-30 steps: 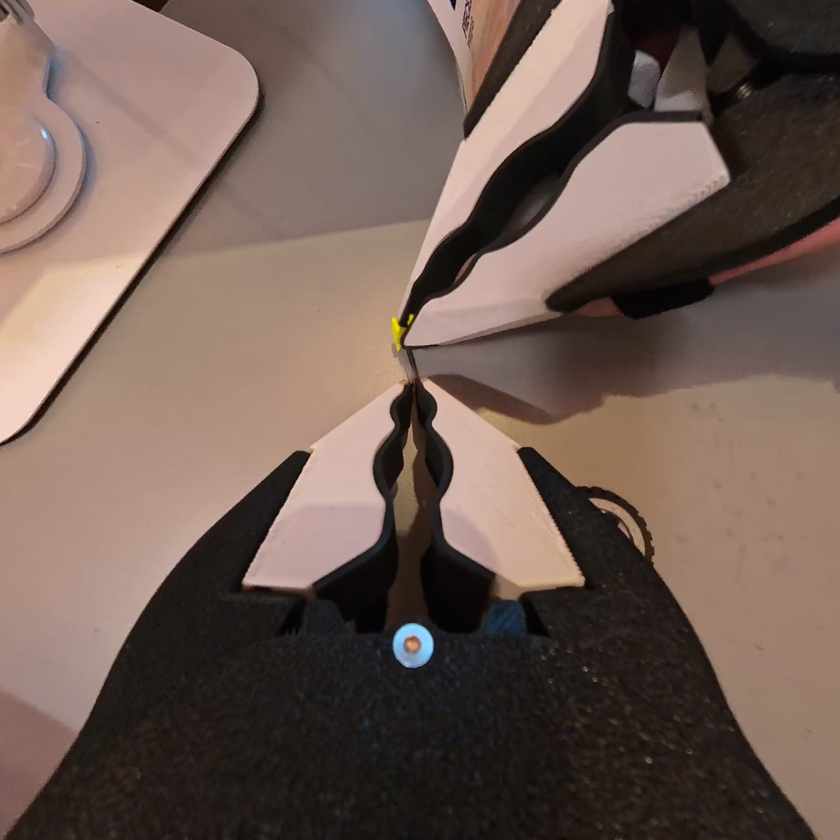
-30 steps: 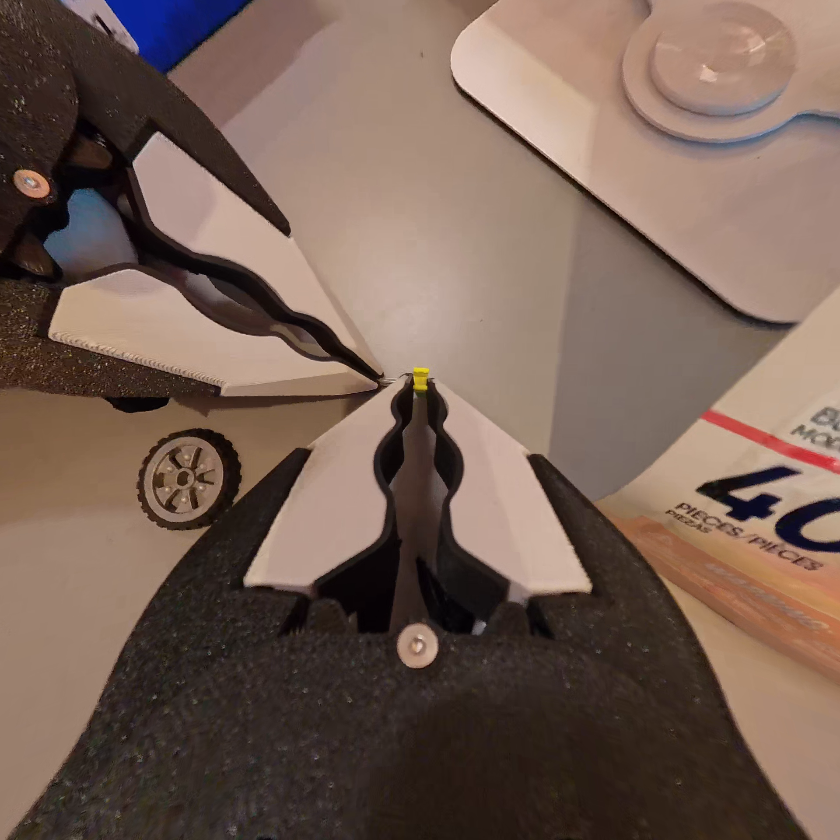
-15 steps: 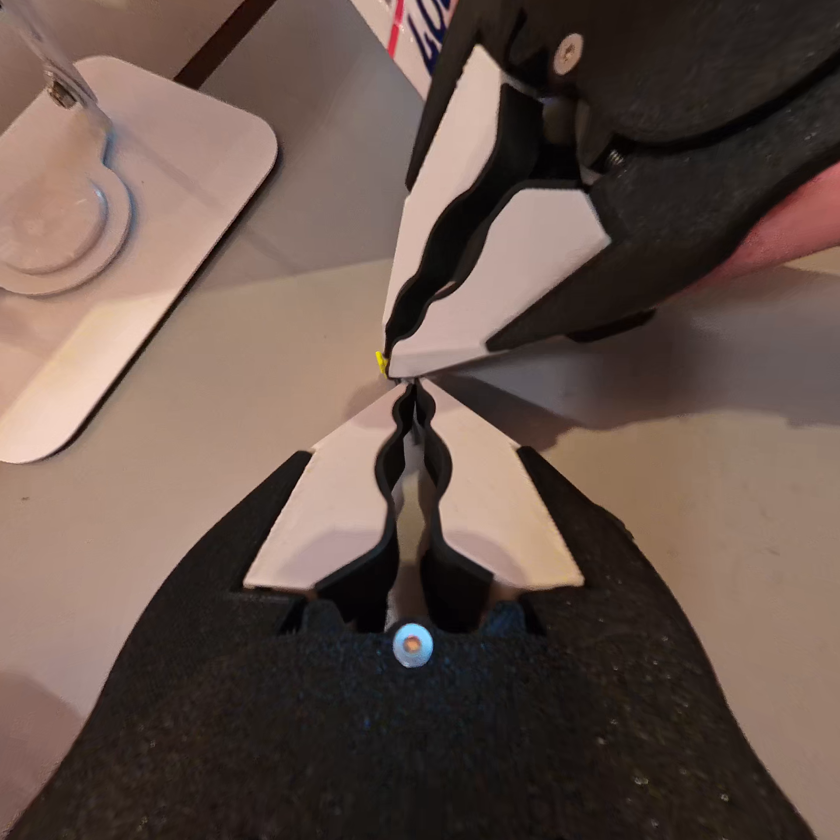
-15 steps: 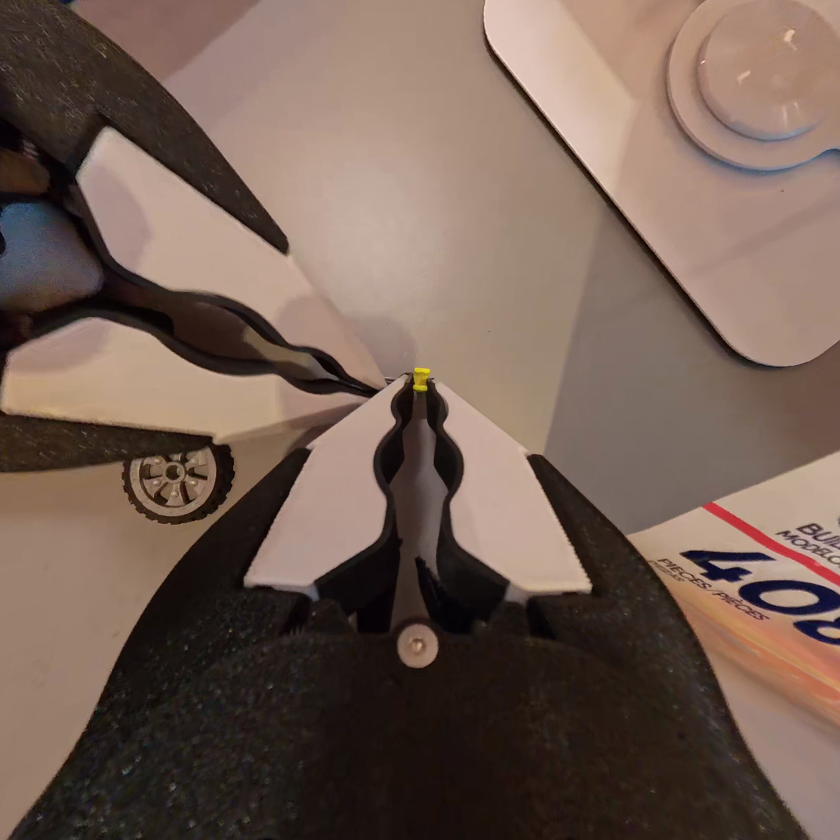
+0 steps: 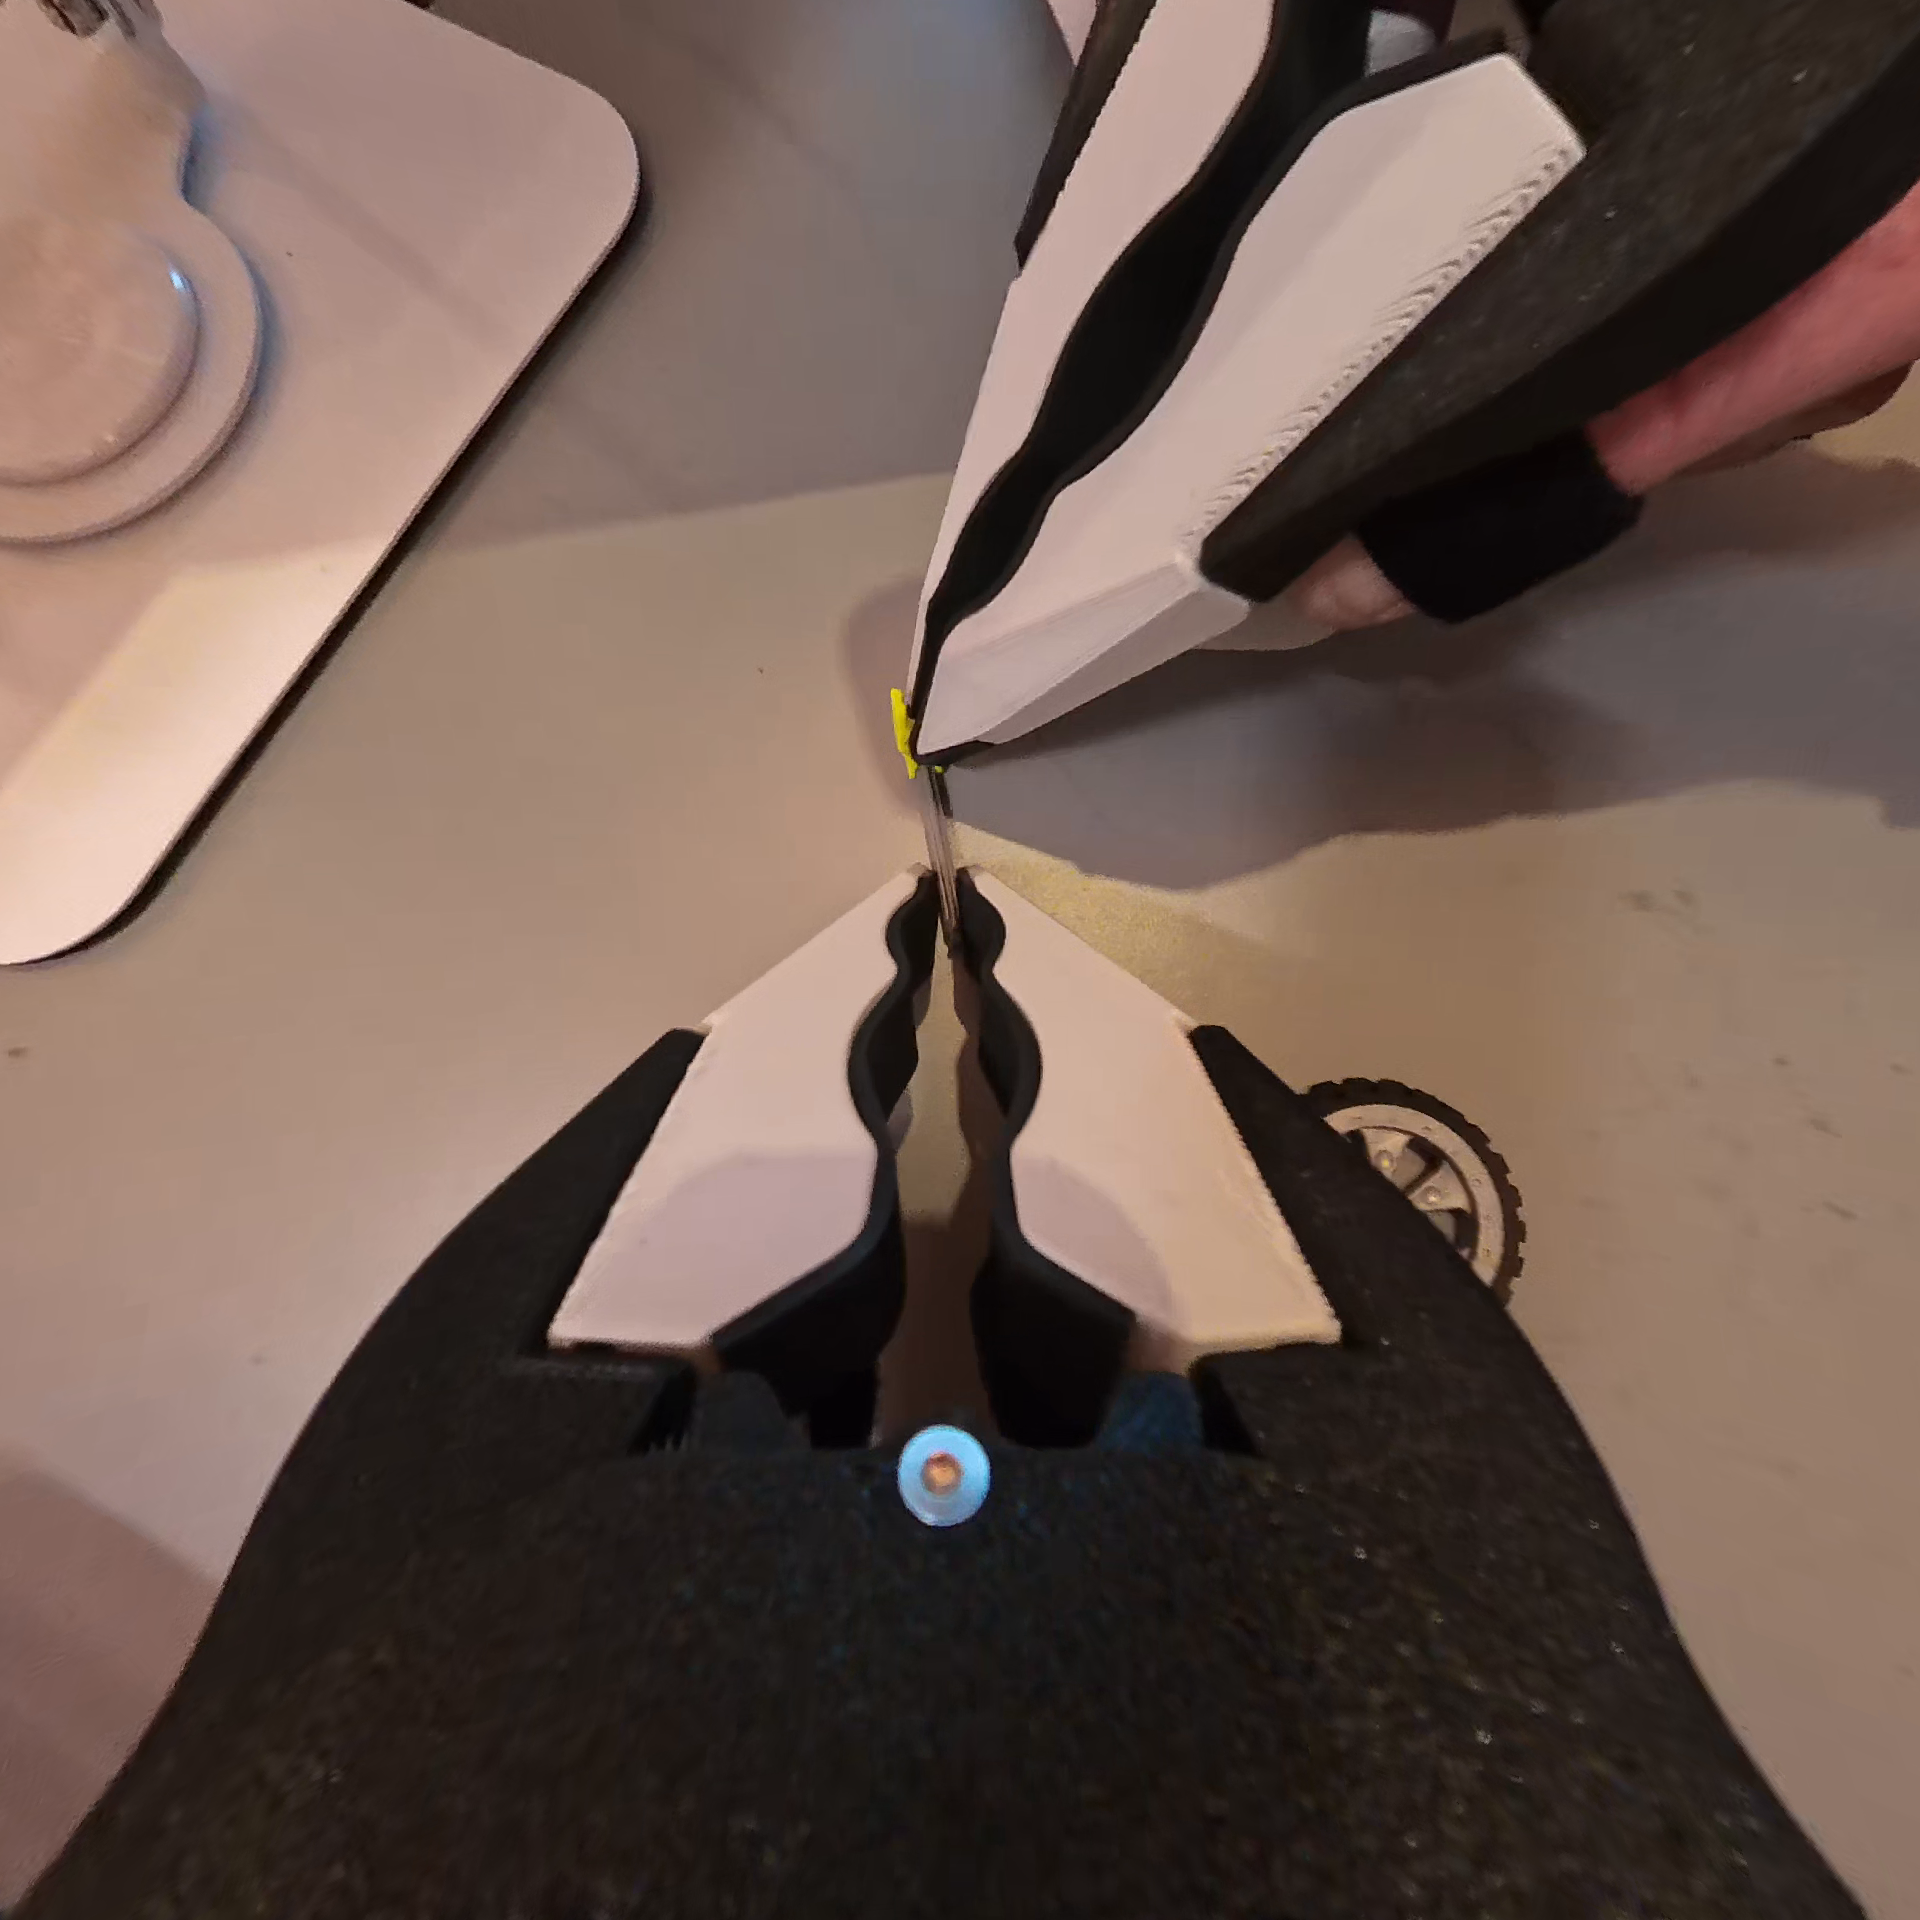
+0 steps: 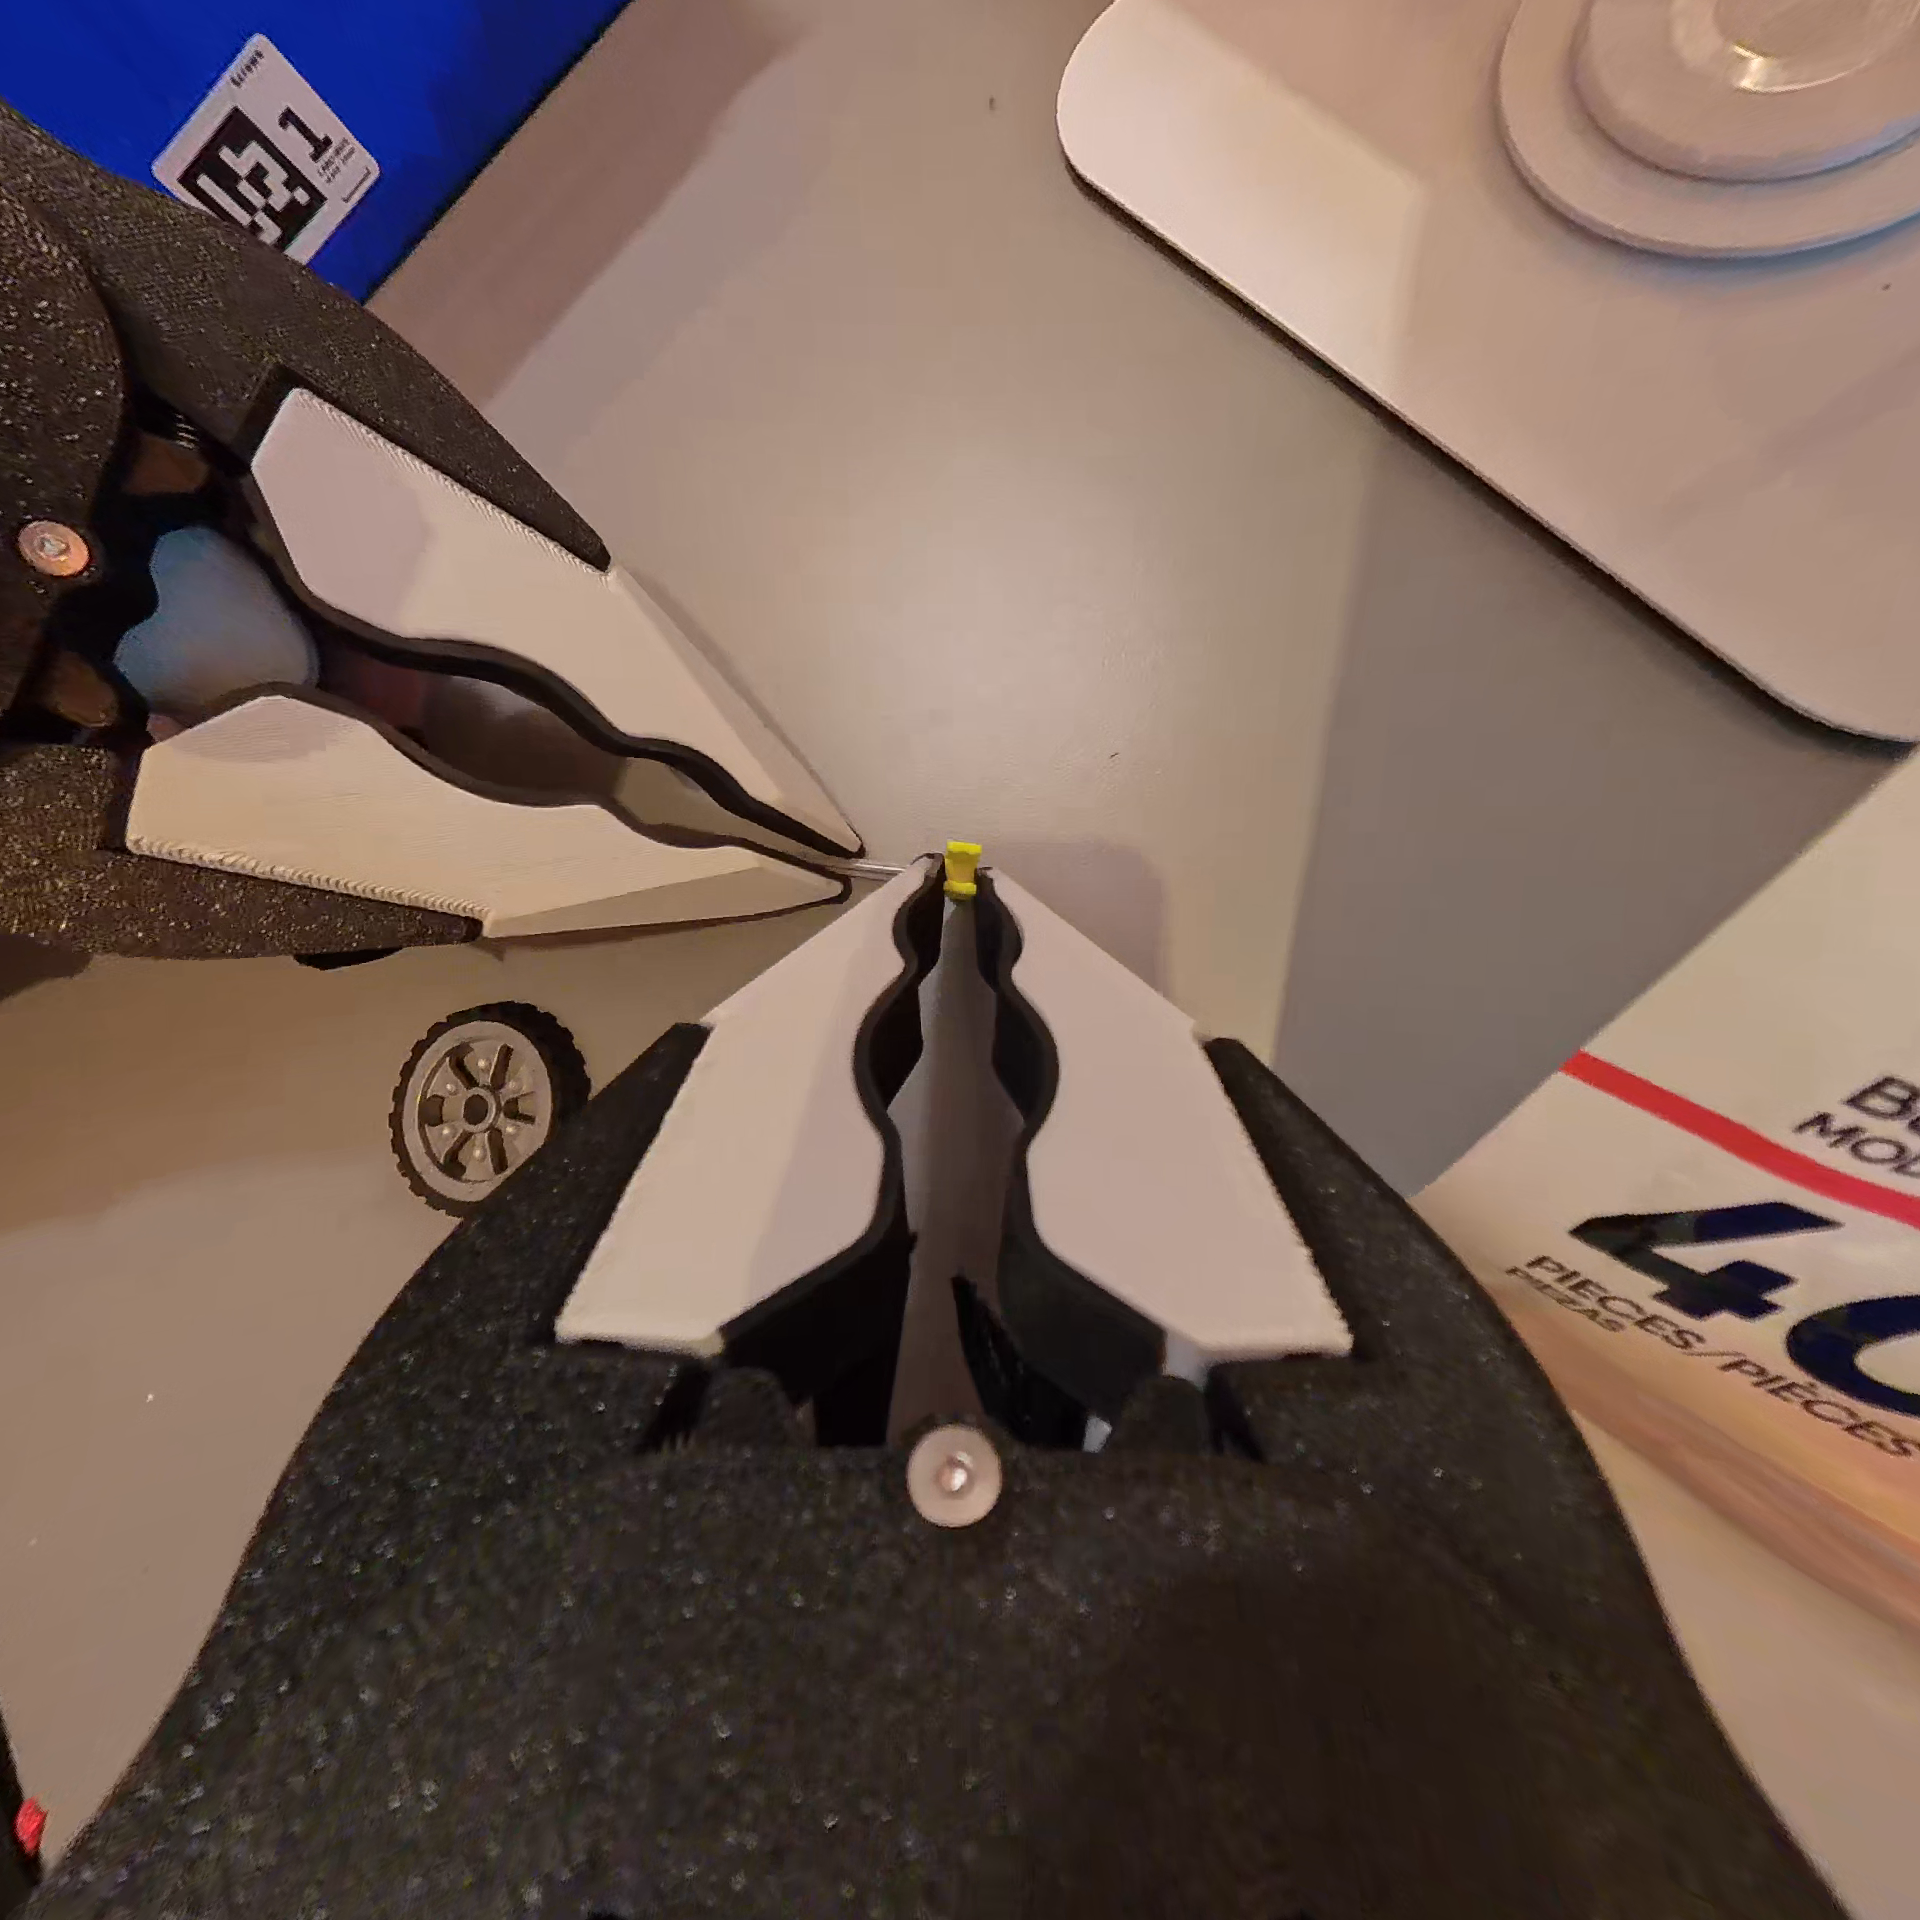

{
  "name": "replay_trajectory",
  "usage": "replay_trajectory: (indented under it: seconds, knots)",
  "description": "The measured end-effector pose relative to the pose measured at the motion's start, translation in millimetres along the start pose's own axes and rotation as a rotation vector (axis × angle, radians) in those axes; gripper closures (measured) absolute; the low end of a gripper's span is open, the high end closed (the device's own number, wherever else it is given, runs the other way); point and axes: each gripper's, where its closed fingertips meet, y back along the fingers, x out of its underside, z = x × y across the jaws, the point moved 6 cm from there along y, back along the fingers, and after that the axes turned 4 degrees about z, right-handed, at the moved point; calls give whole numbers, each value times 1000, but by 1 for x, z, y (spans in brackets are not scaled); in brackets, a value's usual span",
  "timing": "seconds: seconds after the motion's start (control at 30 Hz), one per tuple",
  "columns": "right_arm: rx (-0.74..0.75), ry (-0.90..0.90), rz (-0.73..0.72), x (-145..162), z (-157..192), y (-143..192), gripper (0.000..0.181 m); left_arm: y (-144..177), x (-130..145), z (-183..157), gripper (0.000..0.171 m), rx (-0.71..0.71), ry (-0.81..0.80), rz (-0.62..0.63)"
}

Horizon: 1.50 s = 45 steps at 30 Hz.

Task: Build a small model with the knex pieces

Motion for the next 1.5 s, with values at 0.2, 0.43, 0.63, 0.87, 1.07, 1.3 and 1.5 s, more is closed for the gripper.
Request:
replay_trajectory:
  seconds: [0.2,0.43,0.63,0.87,1.07,1.3,1.5]
  knots:
    - [28,24,14,-1,0,0,176,1,-4,-1,171,-42,-19,-33]
    - [82,85,58,2,3,-4,176,8,-11,2,171,-14,55,-96]
    - [23,62,22,3,3,-4,175,4,-11,-8,171,-8,0,-69]
    - [-22,92,-28,9,1,4,175,18,0,8,171,67,40,-88]
    - [75,105,-65,10,-12,69,175,3,-3,2,160,62,-9,-67]
    - [265,83,271,73,-37,90,176,-12,-24,-18,158,120,-60,-57]
    - [131,109,261,68,-22,65,175,-10,-18,-28,155,189,-35,-34]
